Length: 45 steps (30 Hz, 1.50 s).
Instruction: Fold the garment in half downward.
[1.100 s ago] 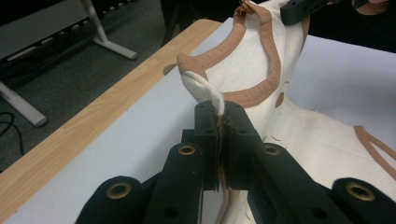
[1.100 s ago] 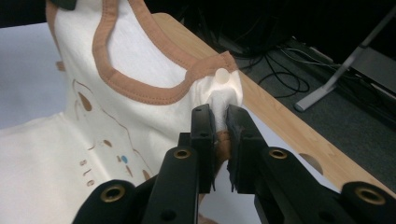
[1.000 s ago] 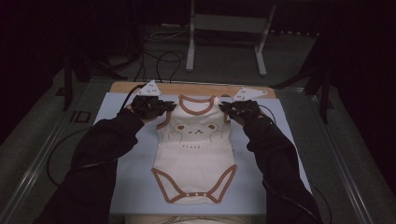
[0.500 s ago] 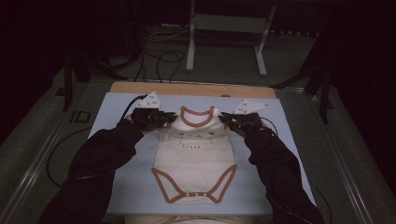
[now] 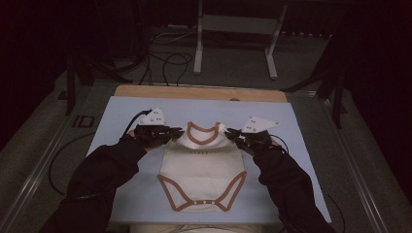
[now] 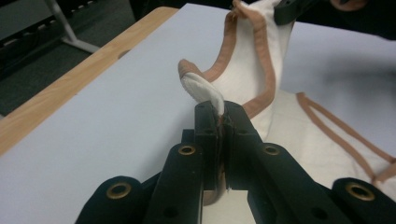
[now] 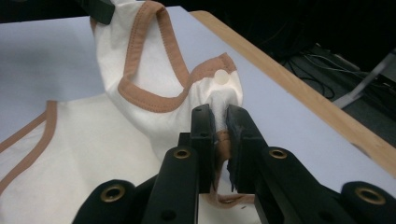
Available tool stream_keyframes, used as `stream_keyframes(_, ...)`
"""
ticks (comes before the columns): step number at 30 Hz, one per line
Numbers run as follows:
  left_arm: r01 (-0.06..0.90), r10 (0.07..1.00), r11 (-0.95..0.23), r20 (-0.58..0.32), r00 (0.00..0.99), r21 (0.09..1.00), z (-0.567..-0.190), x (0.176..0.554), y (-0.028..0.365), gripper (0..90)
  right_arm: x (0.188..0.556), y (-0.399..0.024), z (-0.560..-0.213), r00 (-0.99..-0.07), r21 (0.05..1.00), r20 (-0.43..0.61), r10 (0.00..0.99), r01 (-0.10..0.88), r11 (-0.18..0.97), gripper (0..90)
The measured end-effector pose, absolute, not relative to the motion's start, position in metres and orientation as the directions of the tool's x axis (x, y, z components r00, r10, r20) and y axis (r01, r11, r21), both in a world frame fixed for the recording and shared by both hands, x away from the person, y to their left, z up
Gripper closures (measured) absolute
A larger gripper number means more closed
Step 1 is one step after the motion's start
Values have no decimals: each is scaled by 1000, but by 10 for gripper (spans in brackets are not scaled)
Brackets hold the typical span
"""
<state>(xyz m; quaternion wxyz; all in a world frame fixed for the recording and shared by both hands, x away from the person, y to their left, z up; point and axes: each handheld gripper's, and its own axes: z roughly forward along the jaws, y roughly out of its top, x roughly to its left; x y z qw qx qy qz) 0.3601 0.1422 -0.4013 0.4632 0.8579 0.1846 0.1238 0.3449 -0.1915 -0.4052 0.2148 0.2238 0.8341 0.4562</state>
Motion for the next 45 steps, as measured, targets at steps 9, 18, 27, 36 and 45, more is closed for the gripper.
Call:
stream_keyframes(9, 198, 410, -515, 37, 911, 834, -415, 343, 143, 872, 328, -190, -418, -825, 852, -144, 547, 178, 493, 823)
stream_keyframes(18, 194, 384, -524, 27, 923, 829, -428, 325, 146, 872, 310, -190, -426, -846, 848, -134, 517, 172, 501, 823)
stream_keyframes(27, 201, 361, -525, 2, 933, 827, -438, 312, 150, 871, 292, -193, -436, -857, 848, -111, 503, 182, 498, 823)
stream_keyframes(36, 213, 334, -528, -29, 942, 822, -445, 300, 151, 871, 281, -193, -446, -866, 839, -90, 491, 200, 507, 822)
stream_keyframes(45, 219, 308, -544, -51, 950, 810, -464, 285, 150, 870, 271, -198, -453, -869, 843, -66, 490, 215, 494, 821)
